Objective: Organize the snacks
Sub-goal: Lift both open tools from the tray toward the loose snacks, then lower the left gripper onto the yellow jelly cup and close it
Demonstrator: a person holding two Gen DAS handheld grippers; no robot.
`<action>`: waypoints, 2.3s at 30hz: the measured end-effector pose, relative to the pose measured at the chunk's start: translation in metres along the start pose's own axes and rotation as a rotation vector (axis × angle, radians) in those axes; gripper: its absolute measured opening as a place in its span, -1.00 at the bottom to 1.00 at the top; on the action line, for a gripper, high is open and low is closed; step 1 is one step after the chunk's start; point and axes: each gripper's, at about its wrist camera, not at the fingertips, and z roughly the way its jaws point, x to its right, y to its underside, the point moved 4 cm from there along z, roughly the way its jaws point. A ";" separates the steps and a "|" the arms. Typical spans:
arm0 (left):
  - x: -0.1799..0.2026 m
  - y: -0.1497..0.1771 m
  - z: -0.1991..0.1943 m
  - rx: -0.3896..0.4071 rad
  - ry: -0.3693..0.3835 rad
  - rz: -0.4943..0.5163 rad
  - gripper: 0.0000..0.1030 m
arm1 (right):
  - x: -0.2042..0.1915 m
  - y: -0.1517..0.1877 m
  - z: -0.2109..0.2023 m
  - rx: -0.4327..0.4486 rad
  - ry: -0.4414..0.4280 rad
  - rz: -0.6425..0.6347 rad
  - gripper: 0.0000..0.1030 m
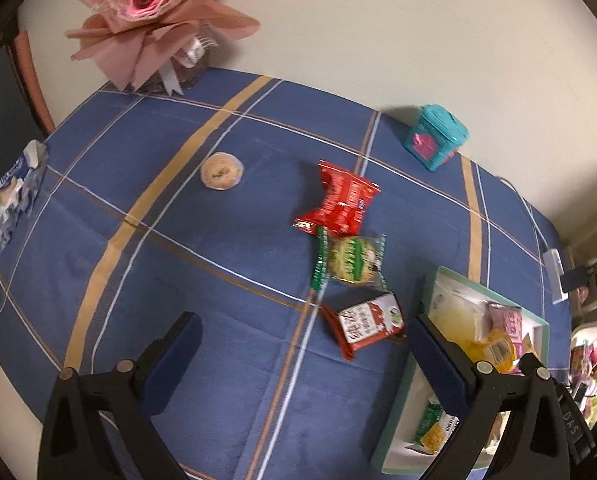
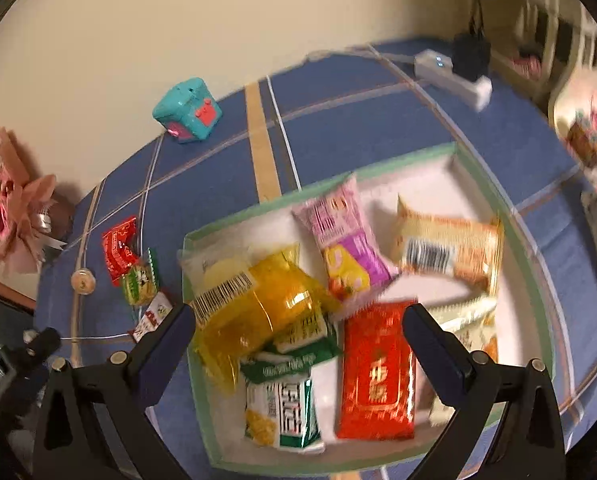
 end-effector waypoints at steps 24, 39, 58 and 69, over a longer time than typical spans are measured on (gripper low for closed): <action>-0.113 -0.045 0.006 0.052 -0.147 -0.137 1.00 | -0.121 0.015 0.018 0.123 0.039 -0.314 1.00; -0.157 -0.082 0.015 0.116 -0.101 -0.217 1.00 | -0.173 0.008 0.037 0.157 -0.013 -0.392 1.00; -0.119 -0.141 0.119 -0.087 0.045 -0.070 0.81 | -0.245 -0.029 0.130 -0.021 -0.079 -0.419 1.00; -0.107 -0.142 0.164 -0.166 0.092 -0.089 0.44 | -0.253 -0.028 0.170 -0.118 -0.071 -0.405 0.57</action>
